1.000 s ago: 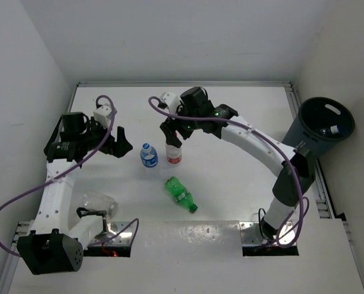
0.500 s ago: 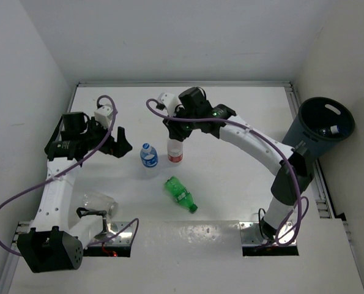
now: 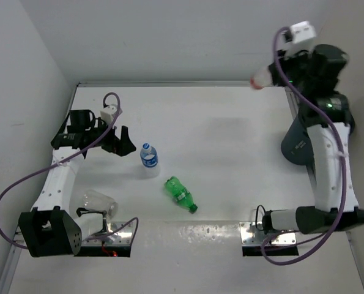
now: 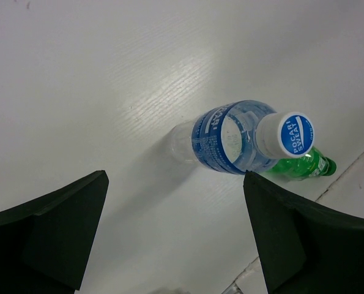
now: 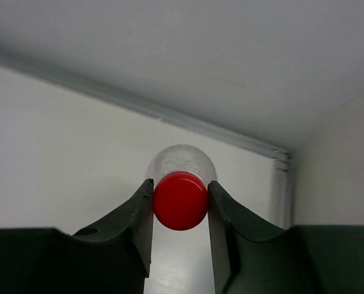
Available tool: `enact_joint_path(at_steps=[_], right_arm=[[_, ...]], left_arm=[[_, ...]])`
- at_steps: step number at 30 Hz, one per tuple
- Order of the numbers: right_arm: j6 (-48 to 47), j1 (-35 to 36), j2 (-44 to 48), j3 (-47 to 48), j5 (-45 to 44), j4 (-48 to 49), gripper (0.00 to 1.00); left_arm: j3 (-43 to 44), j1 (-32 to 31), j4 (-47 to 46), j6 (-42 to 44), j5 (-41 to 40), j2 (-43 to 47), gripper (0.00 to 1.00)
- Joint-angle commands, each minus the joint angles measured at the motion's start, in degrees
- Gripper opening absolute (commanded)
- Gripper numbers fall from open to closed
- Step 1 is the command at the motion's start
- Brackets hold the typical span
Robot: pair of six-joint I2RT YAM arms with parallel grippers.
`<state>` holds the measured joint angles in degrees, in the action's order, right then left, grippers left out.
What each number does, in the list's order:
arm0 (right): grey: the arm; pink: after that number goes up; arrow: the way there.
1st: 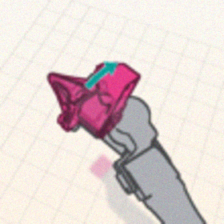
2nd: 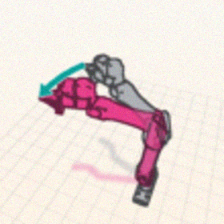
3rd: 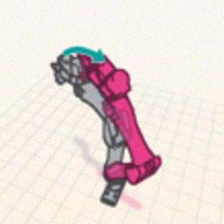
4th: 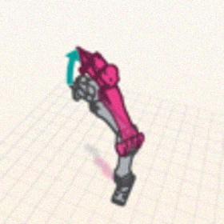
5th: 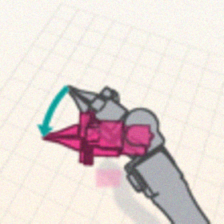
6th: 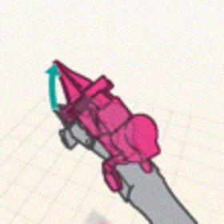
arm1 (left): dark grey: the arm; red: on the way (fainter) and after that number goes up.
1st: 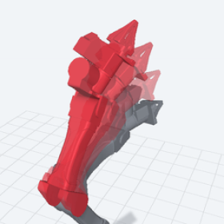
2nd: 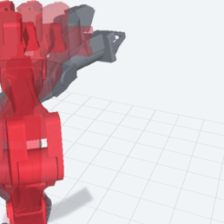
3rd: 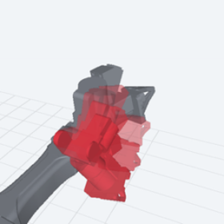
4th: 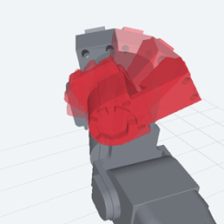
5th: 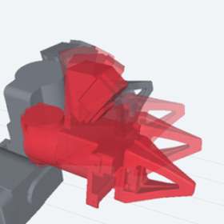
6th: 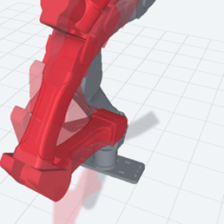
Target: Put the plastic bottles in the bin
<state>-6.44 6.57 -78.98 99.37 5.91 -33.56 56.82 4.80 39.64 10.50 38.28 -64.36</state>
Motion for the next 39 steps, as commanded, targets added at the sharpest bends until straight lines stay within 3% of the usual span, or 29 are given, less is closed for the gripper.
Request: enact_joint_path(at_steps=[1,7,11,23,33,35,39], right_arm=[[2.8,-10.7,5.6,3.3,0.8,2.5,0.00],[2.3,-25.1,11.7,0.7,-0.2,3.0,0.00],[2.7,-30.8,10.9,1.8,-2.3,-3.1,0.00],[4.9,-33.7,11.0,-13.8,-0.9,3.8,0.00],[4.4,-35.0,5.8,-21.5,-1.3,1.4,0.00],[4.5,-35.2,3.8,-22.2,-1.3,0.7,0.06],[4.7,-35.6,2.6,-23.3,-0.3,0.5,0.09]], left_arm=[[2.2,-0.7,-3.2,0.9,3.6,-0.9,1.00],[3.4,-1.2,-3.8,-0.3,4.6,-3.1,1.00],[3.4,-1.2,-4.3,-0.3,4.6,-3.1,1.00],[4.4,-1.7,-4.3,0.7,4.1,-3.1,1.00],[2.7,-1.7,-4.3,1.3,4.1,-2.5,1.00],[2.7,-1.7,-4.3,1.3,4.1,-2.0,1.00],[2.1,-1.7,-4.3,1.3,3.6,-2.0,1.00]])
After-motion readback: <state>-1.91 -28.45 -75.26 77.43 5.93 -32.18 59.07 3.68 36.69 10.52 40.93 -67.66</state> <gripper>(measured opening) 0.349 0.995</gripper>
